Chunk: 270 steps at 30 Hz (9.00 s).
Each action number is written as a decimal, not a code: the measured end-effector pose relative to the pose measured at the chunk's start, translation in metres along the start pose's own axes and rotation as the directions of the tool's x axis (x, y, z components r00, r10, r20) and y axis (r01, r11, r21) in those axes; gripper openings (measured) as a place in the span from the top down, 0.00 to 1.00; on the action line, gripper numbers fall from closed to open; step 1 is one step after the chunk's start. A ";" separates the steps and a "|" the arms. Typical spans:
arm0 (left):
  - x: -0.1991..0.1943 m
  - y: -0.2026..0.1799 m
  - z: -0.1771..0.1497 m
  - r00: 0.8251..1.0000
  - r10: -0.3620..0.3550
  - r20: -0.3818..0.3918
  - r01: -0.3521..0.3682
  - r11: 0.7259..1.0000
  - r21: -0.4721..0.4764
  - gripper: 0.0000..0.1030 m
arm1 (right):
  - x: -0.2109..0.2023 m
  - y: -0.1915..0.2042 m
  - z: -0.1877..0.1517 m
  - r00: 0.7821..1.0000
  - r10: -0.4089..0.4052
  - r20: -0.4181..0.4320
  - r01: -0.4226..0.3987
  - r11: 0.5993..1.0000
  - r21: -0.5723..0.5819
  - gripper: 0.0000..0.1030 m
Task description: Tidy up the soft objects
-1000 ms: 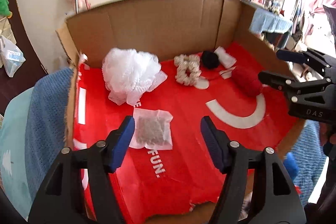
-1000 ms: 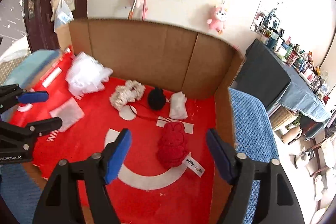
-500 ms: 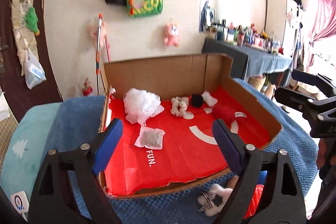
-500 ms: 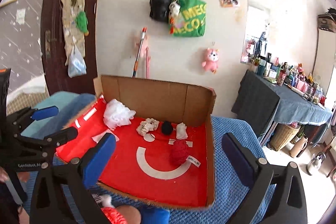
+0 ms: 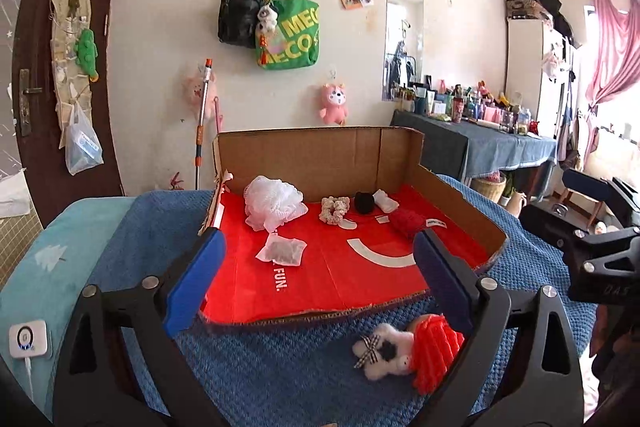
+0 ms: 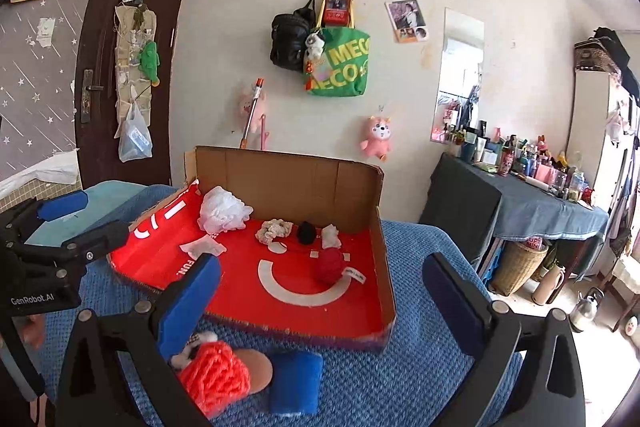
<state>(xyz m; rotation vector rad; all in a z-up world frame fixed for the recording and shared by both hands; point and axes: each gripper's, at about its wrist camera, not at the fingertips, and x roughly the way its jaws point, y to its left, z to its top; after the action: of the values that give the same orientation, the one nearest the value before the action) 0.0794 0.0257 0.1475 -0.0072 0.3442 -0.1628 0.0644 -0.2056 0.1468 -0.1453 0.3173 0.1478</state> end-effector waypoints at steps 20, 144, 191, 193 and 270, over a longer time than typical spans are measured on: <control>-0.015 -0.013 -0.061 1.000 0.003 -0.004 -0.003 1.000 -0.002 0.05 | -0.022 0.003 -0.076 0.998 -0.058 0.027 0.055 0.994 0.091 0.00; 0.088 -0.029 -0.074 0.840 -0.266 -0.474 0.356 0.928 0.110 0.32 | 0.079 -0.025 -0.091 0.871 0.248 -0.425 -0.212 0.969 0.129 0.76; 0.128 0.015 -0.021 0.875 -0.128 -0.467 0.223 0.963 0.154 0.45 | 0.164 -0.013 -0.029 0.878 0.170 -0.448 -0.186 0.983 0.008 0.78; 0.137 0.018 -0.022 0.866 -0.122 -0.484 0.220 0.964 0.150 0.45 | 0.174 -0.013 -0.031 0.862 0.169 -0.478 -0.189 0.982 0.005 0.78; 0.058 0.014 0.001 0.955 -0.140 -0.260 0.153 0.988 0.032 0.08 | 0.086 -0.014 -0.001 0.934 0.191 -0.302 -0.178 0.982 0.070 0.03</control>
<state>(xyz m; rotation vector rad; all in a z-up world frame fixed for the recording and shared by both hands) 0.1363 0.0303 0.1287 0.0400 0.5992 -0.3217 0.1471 -0.2092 0.1198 -0.0966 0.6460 0.3064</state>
